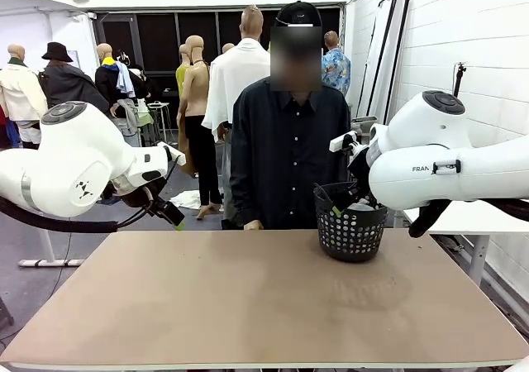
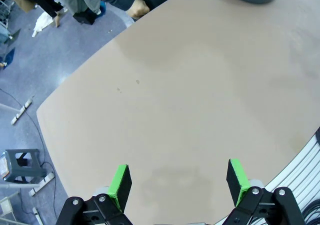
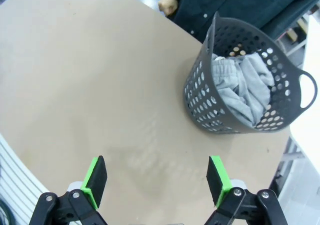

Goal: Fold the training pants.
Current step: Grab both ends of the Training pants handed by a person.

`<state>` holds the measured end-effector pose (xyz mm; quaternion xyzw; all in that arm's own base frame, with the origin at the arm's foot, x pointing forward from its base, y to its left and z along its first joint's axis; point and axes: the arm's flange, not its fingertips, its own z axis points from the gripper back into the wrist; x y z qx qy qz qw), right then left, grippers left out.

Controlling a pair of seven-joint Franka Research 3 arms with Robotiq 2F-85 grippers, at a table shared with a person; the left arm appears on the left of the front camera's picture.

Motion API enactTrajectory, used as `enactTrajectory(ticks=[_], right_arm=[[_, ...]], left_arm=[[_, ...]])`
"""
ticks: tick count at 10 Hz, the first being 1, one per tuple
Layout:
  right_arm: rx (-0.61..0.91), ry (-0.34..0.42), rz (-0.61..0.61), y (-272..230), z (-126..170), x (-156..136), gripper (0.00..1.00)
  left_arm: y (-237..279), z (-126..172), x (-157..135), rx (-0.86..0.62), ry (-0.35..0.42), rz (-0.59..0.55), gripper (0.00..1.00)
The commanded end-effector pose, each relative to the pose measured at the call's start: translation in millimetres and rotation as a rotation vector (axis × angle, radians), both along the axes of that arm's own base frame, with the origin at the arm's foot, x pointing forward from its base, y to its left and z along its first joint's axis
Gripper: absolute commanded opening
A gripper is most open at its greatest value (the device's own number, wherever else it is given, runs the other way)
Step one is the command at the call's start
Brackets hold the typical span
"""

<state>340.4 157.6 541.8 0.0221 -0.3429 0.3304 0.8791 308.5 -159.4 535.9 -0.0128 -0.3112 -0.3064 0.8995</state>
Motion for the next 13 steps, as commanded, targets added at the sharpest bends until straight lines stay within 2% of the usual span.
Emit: enactTrajectory(ticks=[1,5,7,8,13], right_arm=[[0.007,-0.030,-0.017,-5.1,0.5,-3.7,1.00],[0.032,-0.043,-0.011,-6.2,2.0,-6.7,1.00],[0.044,-0.042,-0.026,-5.0,-0.5,-6.8,1.00],[0.015,-0.036,-0.011,-4.2,10.3,-1.2,1.00],[0.015,-0.036,-0.011,-4.2,10.3,-1.2,1.00]], left_arm=[[-6.0,10.1,-8.5,-0.005,-0.020,0.025,1.00],[-6.6,19.3,-17.5,-0.040,-0.050,0.008,1.00],[-4.0,19.0,-18.2,-0.050,-0.087,0.049,1.00],[-6.7,23.9,-13.3,-0.016,-0.060,-0.004,1.00],[-6.7,23.9,-13.3,-0.016,-0.060,-0.004,1.00]])
